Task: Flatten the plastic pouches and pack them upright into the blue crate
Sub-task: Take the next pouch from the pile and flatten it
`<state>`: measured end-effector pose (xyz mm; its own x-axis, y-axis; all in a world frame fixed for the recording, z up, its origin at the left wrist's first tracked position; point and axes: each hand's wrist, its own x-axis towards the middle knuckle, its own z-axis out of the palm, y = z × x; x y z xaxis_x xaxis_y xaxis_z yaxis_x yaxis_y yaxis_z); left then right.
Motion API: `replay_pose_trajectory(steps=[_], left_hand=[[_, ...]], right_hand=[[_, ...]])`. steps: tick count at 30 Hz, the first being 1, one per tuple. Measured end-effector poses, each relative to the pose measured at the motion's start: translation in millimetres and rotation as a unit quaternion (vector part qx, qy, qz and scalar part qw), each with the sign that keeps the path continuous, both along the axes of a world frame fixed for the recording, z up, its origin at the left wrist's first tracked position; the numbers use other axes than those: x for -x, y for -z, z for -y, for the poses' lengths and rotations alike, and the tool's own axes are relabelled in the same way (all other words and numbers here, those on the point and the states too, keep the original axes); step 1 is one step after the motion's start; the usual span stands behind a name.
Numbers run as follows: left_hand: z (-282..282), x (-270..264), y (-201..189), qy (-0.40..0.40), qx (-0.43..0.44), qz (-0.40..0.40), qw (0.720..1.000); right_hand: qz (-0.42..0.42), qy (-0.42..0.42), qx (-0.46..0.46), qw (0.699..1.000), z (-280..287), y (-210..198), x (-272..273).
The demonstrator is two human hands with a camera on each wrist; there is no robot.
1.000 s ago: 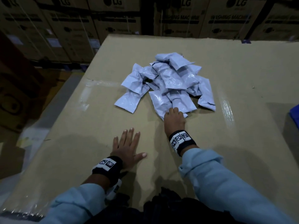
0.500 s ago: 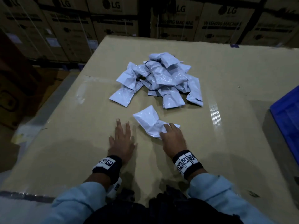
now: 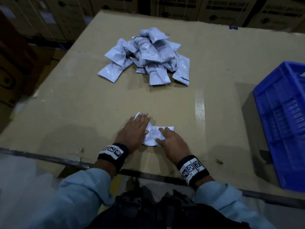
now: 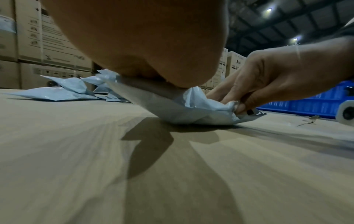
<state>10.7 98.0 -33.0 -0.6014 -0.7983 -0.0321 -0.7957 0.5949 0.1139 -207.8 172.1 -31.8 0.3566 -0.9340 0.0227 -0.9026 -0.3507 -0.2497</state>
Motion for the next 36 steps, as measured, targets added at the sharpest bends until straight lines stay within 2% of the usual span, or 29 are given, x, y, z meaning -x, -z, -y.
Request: replay_pose_trajectory(steps=[4, 6, 13, 15, 17, 19, 22, 24, 27, 30, 36], left_hand=[[-17.4, -0.8, 5.3, -0.025, -0.093, -0.015, 0.995], [-23.3, -6.3, 6.4, -0.038, -0.106, -0.027, 0.993], [-31.0, -7.5, 9.6, -0.068, -0.051, 0.039, 0.996], [-34.4, -5.2, 5.0, -0.067, -0.036, 0.085, 0.993], [-37.6, 0.2, 0.0, -0.070, -0.009, 0.121, 0.990], [-39.1, 3.6, -4.4, -0.082, 0.006, 0.132, 0.988], [-35.7, 7.0, -0.4, -0.065, -0.004, 0.094, 0.993], [-29.8, 7.4, 6.6, -0.004, -0.035, 0.060, 0.998], [-25.7, 3.6, 16.2, 0.054, -0.051, -0.003, 0.997], [-25.8, -1.7, 16.7, 0.039, -0.090, -0.053, 0.994], [-28.5, -1.1, 17.1, 0.018, -0.109, -0.064, 0.992]], right_hand=[[0.000, 0.002, 0.005, 1.000, -26.7, 1.8, 12.9], [0.002, 0.023, -0.001, 1.000, -35.3, -1.4, 13.8], [-0.067, 0.106, -0.056, 0.990, -46.6, -23.8, -11.5], [-0.078, 0.155, -0.029, 0.984, -43.4, -31.1, -28.9], [-0.045, 0.195, 0.029, 0.979, -35.1, -29.9, -41.8], [-0.019, 0.199, 0.036, 0.979, -26.4, -19.5, -49.4], [-0.042, 0.168, -0.022, 0.985, -24.4, 8.9, -49.0], [-0.070, 0.153, -0.036, 0.985, -27.2, 23.0, -43.8], [-0.058, 0.162, -0.035, 0.985, -29.9, 29.0, -40.7], [-0.048, 0.171, -0.035, 0.983, -30.5, 28.6, -43.7], [-0.041, 0.170, -0.025, 0.984, -31.9, 29.8, -45.0]])
